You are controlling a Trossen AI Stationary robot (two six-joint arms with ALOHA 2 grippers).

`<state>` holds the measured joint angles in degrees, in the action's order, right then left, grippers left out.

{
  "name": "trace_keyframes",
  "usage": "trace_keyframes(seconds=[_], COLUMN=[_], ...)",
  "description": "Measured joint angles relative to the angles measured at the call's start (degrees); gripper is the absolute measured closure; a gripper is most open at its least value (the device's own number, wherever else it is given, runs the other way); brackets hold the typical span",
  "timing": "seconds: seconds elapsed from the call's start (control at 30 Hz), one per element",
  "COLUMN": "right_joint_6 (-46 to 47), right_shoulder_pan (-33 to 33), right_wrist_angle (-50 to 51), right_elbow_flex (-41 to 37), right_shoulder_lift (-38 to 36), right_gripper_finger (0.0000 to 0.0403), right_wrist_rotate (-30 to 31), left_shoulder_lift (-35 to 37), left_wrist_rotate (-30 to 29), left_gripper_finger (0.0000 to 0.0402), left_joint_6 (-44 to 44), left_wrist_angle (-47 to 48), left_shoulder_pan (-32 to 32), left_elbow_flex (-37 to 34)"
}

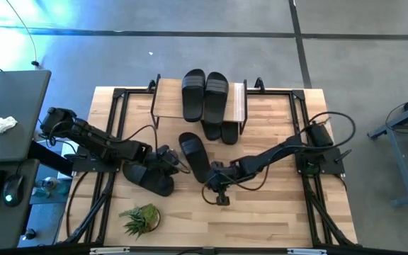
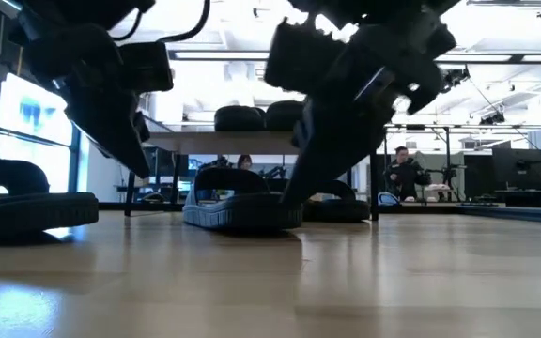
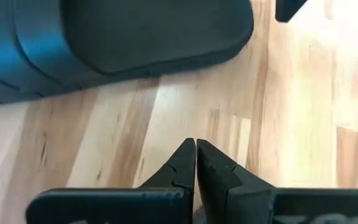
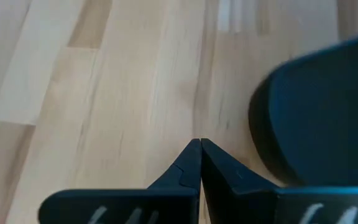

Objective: Pick and place slides into the shelf
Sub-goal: Put the black slide under the shelf

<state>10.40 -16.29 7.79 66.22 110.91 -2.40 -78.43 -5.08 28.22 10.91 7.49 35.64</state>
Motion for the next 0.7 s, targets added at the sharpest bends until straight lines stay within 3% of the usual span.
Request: trace_keyframes(seconds=[0.3, 0.47, 0.7], right_joint_6=[-1.47, -1.51, -0.83], right_shoulder_pan=[4.5, 7.31, 10.68], right_wrist_angle=[0.03, 0.05, -0.11], right_elbow_flex=[6.51, 9.93, 11.81], right_shoulder_lift=[5.54, 8.34, 9.03], right_gripper_finger=[0.0403, 0.0403, 0.0403], right_wrist_rotate=[0.57, 0.89, 7.49], left_shoulder_lift=[-0.5, -1.44, -2.37], left_wrist_rotate=[-13.74, -15.68, -19.48], left_gripper_finger=[0.0397, 0.0397, 0.0397], left_joint_6=[3.38, 3.09, 3.3], left_wrist_angle=[2.35, 5.1, 5.17], left_shoulder_pan=[0.63, -1.3, -4.95], left_elbow_flex=[0.0, -0.03, -0.09])
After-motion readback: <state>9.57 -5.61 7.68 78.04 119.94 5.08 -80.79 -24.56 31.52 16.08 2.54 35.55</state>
